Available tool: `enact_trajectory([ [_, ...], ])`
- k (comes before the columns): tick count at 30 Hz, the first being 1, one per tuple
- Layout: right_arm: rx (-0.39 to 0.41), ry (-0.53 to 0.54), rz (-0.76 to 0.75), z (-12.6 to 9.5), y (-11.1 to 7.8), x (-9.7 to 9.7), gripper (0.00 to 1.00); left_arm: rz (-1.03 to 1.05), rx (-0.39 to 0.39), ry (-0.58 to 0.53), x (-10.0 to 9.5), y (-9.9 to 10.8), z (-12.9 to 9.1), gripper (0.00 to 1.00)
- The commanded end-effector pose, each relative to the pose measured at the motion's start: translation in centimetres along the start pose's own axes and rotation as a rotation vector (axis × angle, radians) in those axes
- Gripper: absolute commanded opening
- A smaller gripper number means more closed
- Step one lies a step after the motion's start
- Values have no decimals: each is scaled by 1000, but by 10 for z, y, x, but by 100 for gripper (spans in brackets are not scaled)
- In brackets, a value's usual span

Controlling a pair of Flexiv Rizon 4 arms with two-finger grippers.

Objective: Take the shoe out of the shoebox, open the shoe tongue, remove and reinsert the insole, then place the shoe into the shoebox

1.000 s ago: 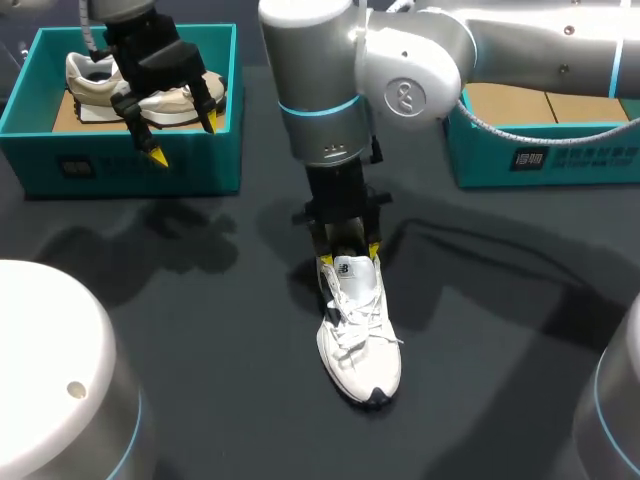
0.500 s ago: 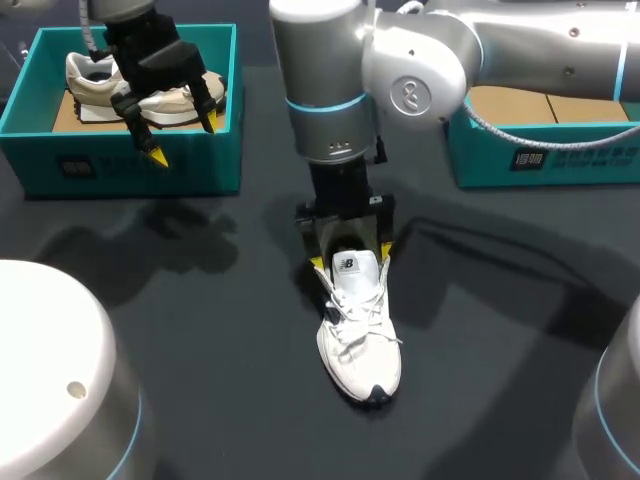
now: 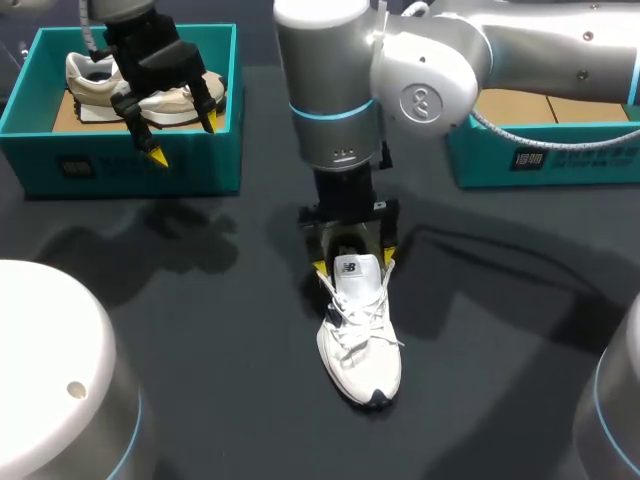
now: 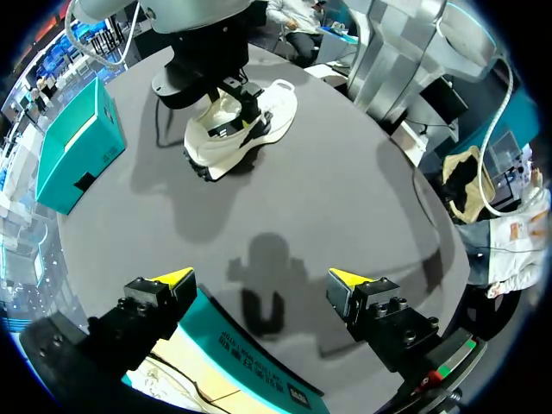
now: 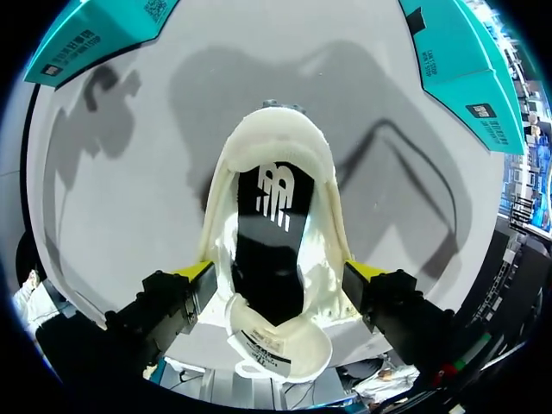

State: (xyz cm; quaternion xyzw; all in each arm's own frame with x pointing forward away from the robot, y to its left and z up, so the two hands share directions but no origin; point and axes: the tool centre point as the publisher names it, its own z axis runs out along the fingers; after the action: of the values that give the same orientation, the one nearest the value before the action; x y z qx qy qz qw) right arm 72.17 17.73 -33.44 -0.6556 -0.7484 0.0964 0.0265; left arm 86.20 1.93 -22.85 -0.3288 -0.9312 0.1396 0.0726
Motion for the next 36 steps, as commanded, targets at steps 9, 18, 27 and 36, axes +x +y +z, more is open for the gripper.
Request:
enact_trajectory([
  [9,-8,9,0,-2,-4,-1,96,0,-1,0,0,0,0,100],
  [18,0,8,18,-6,-13,-3,100,0,-1,0,0,0,0,100],
  [27,-14,-1,29,-10,-16,-3,82,0,-1,0,0,0,0,100],
  [36,-14,8,61,-11,-33,-8,99,0,-1,0,0,0,0,100],
])
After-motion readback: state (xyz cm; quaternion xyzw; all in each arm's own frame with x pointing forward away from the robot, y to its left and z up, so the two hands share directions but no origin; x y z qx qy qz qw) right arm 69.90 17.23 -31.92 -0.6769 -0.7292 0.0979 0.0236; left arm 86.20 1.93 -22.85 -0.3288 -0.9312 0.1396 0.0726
